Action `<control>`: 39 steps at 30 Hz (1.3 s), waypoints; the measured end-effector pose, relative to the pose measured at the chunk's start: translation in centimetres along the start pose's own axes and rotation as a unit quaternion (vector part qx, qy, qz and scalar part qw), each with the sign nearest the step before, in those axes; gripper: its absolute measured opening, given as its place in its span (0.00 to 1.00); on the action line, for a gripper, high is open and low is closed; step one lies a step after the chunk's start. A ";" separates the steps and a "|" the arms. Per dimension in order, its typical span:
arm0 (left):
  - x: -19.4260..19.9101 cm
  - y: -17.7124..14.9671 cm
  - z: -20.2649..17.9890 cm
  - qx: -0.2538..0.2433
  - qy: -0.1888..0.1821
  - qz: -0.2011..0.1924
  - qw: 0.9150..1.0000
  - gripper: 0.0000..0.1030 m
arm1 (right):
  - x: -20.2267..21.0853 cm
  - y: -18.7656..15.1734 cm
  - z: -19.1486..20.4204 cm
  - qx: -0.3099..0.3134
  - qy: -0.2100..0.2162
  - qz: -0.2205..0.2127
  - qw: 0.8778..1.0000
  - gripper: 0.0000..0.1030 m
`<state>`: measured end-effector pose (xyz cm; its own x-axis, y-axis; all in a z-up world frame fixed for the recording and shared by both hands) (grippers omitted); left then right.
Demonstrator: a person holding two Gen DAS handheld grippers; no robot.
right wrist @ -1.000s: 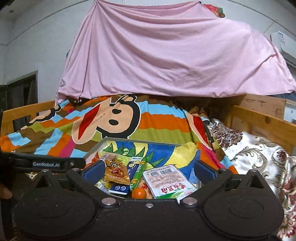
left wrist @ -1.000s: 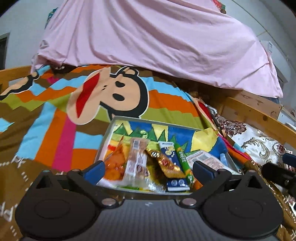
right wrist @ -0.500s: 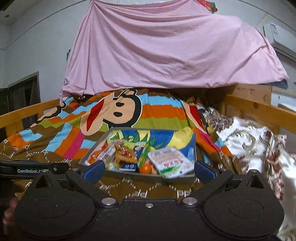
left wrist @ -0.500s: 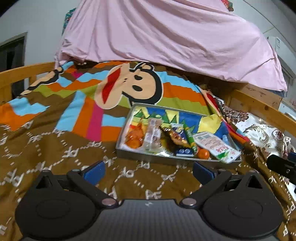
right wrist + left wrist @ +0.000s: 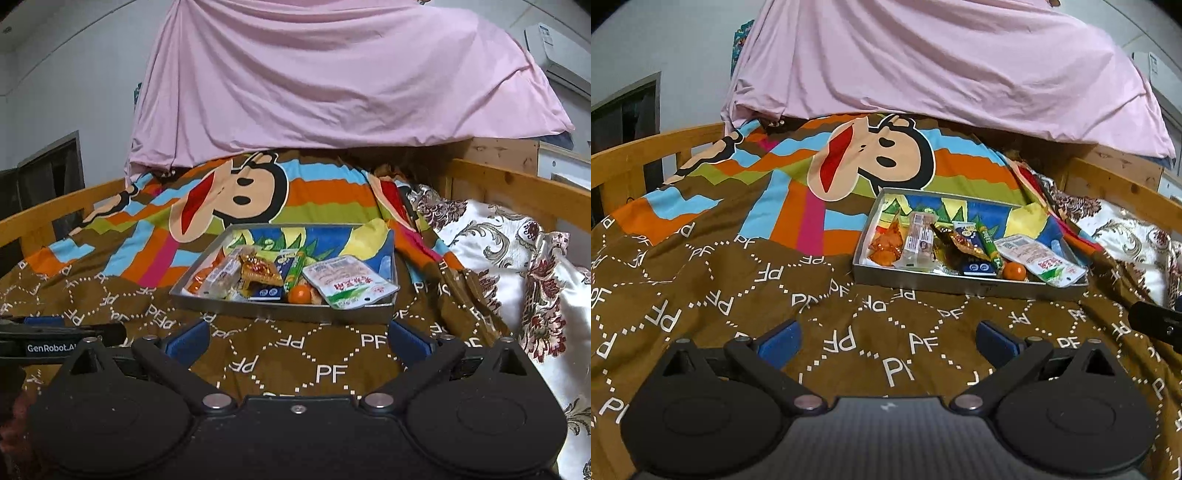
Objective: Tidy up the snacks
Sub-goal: 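Withdraw both open tools away from the filled tray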
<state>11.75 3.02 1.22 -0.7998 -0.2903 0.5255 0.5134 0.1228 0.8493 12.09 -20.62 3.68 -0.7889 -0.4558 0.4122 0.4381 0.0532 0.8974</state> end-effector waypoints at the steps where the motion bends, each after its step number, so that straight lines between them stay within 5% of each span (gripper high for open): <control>1: 0.0 0.0 -0.1 -0.004 0.003 0.000 1.000 1.00 | -0.1 -0.2 0.0 0.000 0.000 0.003 1.000 0.99; 39: 0.4 0.0 -0.8 -0.038 0.001 -0.015 0.999 0.99 | -0.8 -1.2 -0.1 0.003 0.015 0.023 1.000 0.99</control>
<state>11.66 2.17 1.34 -0.8142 -0.2954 0.4999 0.5116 0.0420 0.8582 12.19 -20.40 2.27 -0.7546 -0.4794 0.4480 0.4708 0.0799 0.8786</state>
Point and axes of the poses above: each gripper's, at about its wrist camera, not at the fingertips, and x roughly against the way its jaws point, z to its left, y to its top, the point moved 3 cm from there along -x, roughly the way its jaws point, and after that the axes turned 13 degrees about y, right-handed, at the moved point
